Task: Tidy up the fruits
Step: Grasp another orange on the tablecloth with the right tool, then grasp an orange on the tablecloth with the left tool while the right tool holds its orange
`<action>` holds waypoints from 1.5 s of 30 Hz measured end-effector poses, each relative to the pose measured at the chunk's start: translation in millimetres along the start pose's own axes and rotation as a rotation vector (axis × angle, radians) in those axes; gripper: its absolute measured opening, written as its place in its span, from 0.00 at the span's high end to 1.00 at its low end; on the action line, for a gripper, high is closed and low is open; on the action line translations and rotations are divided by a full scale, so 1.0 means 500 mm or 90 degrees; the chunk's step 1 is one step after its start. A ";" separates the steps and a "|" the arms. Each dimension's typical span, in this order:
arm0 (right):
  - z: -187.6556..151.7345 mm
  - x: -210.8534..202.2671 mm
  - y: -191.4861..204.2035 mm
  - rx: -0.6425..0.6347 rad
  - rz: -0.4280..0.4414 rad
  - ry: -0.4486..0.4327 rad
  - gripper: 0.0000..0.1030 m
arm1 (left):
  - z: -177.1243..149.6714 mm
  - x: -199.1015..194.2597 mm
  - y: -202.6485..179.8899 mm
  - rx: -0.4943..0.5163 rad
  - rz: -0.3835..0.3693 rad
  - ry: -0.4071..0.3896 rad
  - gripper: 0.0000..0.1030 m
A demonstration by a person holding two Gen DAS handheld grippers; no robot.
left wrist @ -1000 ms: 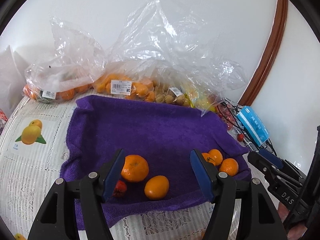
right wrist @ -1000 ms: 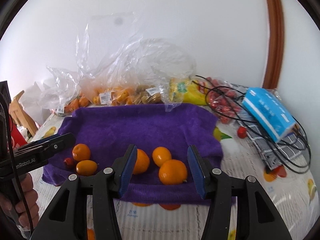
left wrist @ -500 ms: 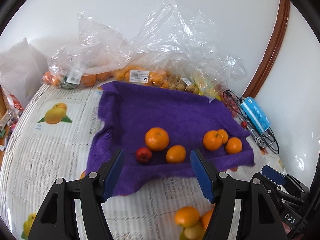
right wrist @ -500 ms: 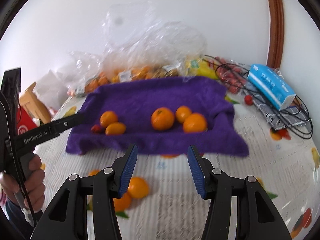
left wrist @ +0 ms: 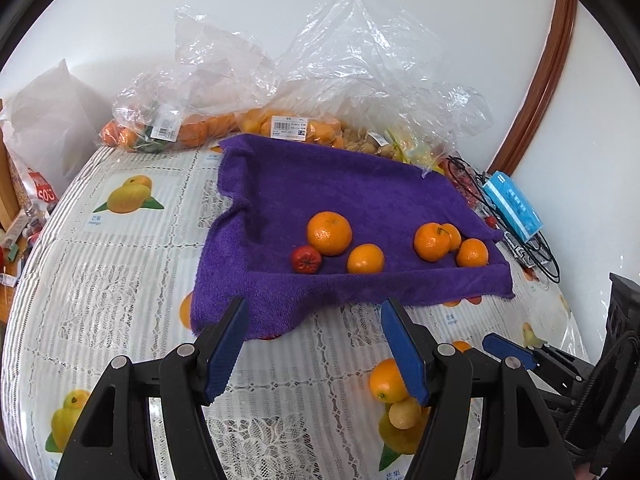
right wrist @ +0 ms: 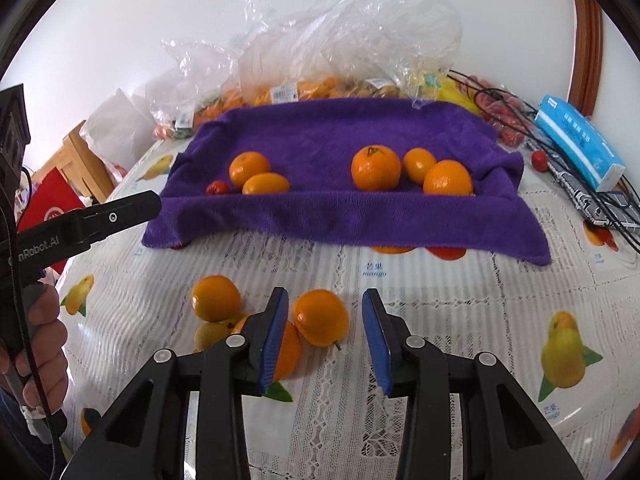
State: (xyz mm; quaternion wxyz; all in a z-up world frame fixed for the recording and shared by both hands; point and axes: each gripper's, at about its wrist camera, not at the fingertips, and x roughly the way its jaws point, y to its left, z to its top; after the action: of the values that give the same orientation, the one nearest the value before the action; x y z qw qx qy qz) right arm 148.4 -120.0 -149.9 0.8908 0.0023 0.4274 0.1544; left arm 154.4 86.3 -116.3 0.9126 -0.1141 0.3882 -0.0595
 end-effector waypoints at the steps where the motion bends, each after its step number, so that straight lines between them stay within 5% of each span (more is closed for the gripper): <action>1: -0.001 0.003 0.000 -0.002 -0.003 0.003 0.64 | -0.001 0.003 -0.001 0.001 -0.002 0.002 0.36; 24: 0.010 0.039 0.006 -0.017 -0.003 0.025 0.61 | -0.009 0.037 0.016 -0.020 -0.045 0.026 0.36; 29: 0.012 0.058 -0.002 -0.015 -0.032 0.044 0.69 | -0.009 0.035 0.017 -0.020 -0.046 0.022 0.36; 45: 0.001 0.044 -0.056 0.013 -0.076 0.009 0.69 | -0.012 0.042 0.013 -0.017 -0.044 0.032 0.36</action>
State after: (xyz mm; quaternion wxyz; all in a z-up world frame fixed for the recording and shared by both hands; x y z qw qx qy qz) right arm 169.3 -140.2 -170.3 0.8952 -0.0147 0.4347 0.0969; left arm 165.0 87.7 -136.6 0.8982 -0.1380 0.4077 -0.0891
